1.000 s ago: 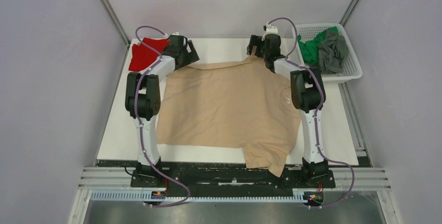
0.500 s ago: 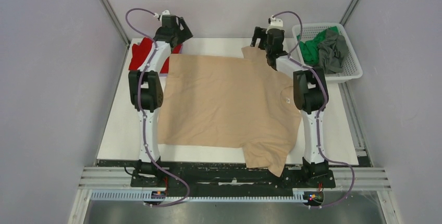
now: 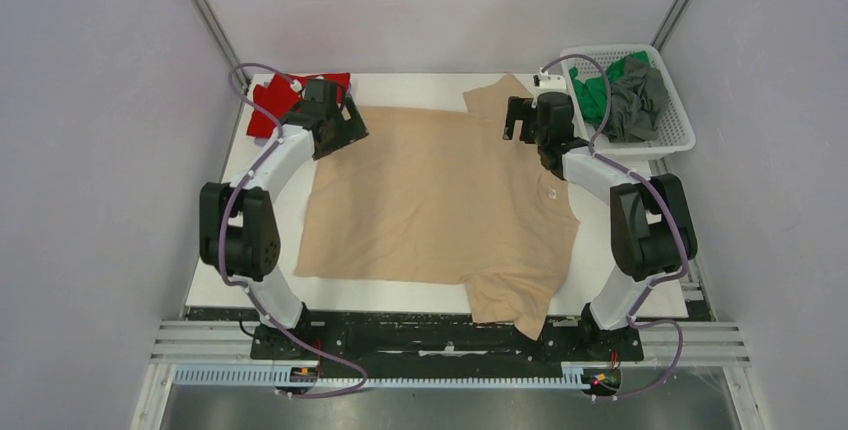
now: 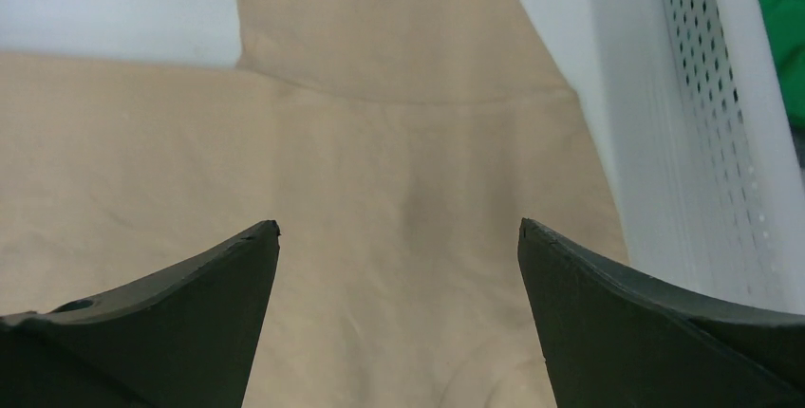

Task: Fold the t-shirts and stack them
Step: Flatten out the tshirt, then grab the side of the flattened tshirt closest away from the robot with both arms

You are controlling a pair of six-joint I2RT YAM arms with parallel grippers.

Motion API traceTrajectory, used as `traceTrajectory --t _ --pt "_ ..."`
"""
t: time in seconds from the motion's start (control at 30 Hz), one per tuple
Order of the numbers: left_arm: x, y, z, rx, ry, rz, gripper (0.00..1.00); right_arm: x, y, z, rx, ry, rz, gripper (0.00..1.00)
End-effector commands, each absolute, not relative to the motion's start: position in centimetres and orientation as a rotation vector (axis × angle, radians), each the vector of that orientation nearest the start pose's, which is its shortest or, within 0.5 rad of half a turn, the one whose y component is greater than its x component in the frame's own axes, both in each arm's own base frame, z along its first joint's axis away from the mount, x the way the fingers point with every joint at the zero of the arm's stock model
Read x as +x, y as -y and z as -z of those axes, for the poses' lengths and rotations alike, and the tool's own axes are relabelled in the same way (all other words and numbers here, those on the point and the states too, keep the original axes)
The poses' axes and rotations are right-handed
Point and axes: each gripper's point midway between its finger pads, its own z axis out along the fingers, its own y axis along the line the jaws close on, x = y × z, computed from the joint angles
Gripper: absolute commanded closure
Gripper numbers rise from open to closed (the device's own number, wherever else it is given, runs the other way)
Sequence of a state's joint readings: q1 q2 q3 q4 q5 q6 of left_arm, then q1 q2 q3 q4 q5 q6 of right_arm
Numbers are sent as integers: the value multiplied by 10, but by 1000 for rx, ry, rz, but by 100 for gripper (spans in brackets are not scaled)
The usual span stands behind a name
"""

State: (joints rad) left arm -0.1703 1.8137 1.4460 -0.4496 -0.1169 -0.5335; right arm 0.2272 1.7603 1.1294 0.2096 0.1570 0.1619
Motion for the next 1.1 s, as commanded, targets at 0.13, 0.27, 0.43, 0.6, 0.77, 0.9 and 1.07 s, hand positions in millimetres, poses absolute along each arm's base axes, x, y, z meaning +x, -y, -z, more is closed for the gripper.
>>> traceTrajectory --t 0.13,0.27,0.43,0.6,0.77,0.9,1.07 --pt "315 36 -100 -914 -2489 -44 0 477 -80 -141 24 -1983 -16 2" --pt "254 19 -95 -1123 -2461 -135 0 478 -82 -140 58 -1958 -42 2" --pt "198 2 -80 -1297 -2432 -248 0 464 -80 -138 81 -1945 -58 2" --pt "159 -2 -64 -1476 -2341 -232 8 447 -83 -135 79 -1970 -80 2" --pt "155 -10 -48 -1552 -2128 -103 18 437 -84 -137 65 -1994 -70 2" --pt "160 -8 -35 -1574 -2082 -48 26 432 -86 -144 58 -1984 -74 2" --pt "171 -11 -24 -1571 -2114 -111 34 429 -86 -146 51 -1987 -59 2"
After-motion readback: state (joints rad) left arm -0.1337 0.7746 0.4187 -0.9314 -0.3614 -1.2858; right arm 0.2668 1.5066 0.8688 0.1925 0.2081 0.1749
